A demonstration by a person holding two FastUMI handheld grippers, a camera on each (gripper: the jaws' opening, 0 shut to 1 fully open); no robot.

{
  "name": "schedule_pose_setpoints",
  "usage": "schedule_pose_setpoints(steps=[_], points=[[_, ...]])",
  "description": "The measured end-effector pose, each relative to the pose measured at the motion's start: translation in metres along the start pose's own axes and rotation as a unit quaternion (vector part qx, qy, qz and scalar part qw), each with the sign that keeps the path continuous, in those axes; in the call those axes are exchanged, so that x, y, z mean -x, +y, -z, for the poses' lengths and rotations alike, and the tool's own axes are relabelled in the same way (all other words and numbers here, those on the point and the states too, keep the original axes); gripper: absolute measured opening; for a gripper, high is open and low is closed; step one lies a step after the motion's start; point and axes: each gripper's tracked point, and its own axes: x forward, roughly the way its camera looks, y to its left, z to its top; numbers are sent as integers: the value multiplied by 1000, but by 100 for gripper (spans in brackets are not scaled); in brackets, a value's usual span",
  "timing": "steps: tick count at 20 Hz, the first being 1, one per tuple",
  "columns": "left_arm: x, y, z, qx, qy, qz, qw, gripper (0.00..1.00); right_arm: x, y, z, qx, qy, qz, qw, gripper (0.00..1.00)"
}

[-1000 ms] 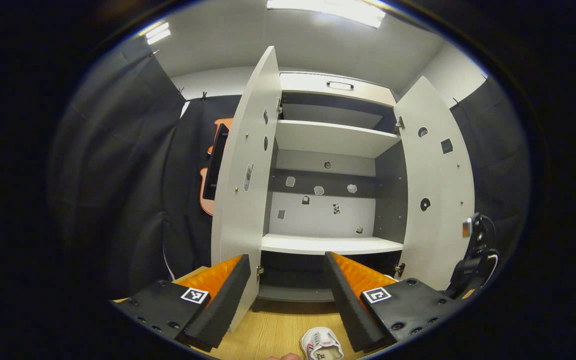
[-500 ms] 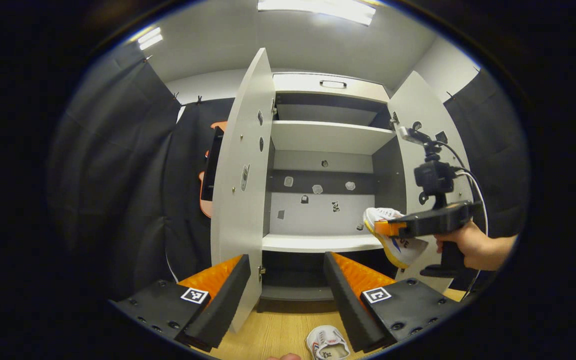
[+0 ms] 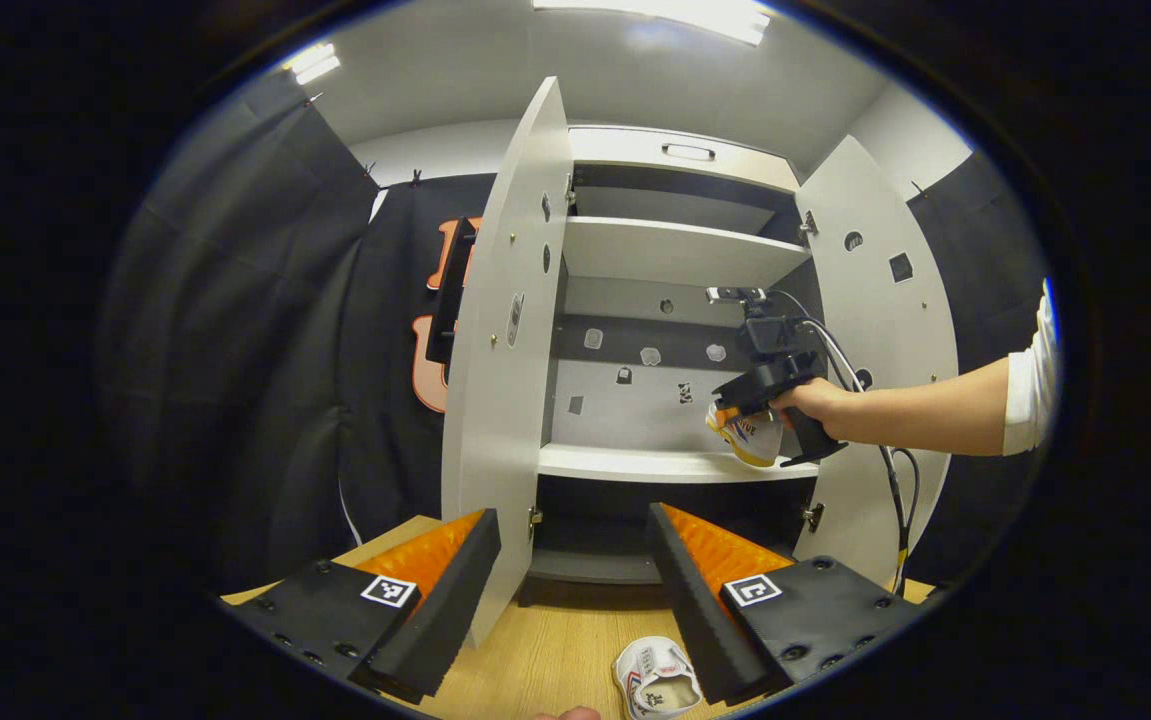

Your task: Grab one shoe with the right hand and put it into the shoe cabinet, grab the other shoe with the left hand and put it into the shoe cabinet; then close the right door with the right hand and the left door with the left hand.

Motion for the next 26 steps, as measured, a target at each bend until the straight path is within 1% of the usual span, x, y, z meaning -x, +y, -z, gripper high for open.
schedule_pose_setpoints(steps=[3,5,6,7,8,9,10,11,12,13,14,15,17,19,20,21,22,23,24,26], points=[[-2,12,1,-3,0,-16,1000,96,-17,3,14,-53,34,-10,998,0],[-4,16,3,-4,2,-24,1000,96,-24,0,18,-56,41,5,998,1],[-5,18,4,-4,3,-26,1000,99,-25,2,18,-57,38,6,998,2],[-6,20,4,-5,3,-28,1000,96,-29,3,19,-52,38,10,998,5],[-5,20,4,-5,3,-29,1000,96,-32,6,16,-45,34,10,998,7],[-5,19,5,-5,4,-28,1000,96,-29,11,11,-42,24,2,999,17],[-6,19,7,-5,5,-29,1000,96,-26,16,8,-41,19,-2,999,29],[-7,19,7,-6,5,-29,1000,96,-19,18,9,-35,21,-5,999,51],[-7,18,9,-5,5,-27,1000,99,-13,18,10,-23,21,-7,999,56],[-8,16,8,-5,4,-25,1000,93,-5,17,10,-13,15,-6,1000,64],[-8,15,8,-4,2,-23,1000,96,4,17,8,-4,6,-8,1000,62],[-9,12,8,-2,2,-20,1000,96,15,16,3,0,-6,-10,1000,71],[-11,7,10,3,3,-11,1000,96,41,16,-7,-4,-29,-20,999,76],[-12,1,13,7,5,-2,1000,96,78,21,-17,-16,-60,-39,997,81],[-14,-2,14,11,6,2,1000,99,98,22,-21,-25,-81,-46,995,83],[-14,-6,15,14,8,7,1000,96,120,24,-22,-34,-101,-54,993,86],[-14,-8,17,17,10,10,1000,99,141,26,-20,-46,-121,-61,990,87],[-14,-10,18,19,13,14,1000,96,162,30,-14,-55,-135,-72,987,88],[-15,-11,19,20,14,16,1000,96,181,32,-4,-63,-147,-77,984,89],[-16,-14,24,22,20,21,999,96,215,29,19,-76,-169,-73,980,90]])
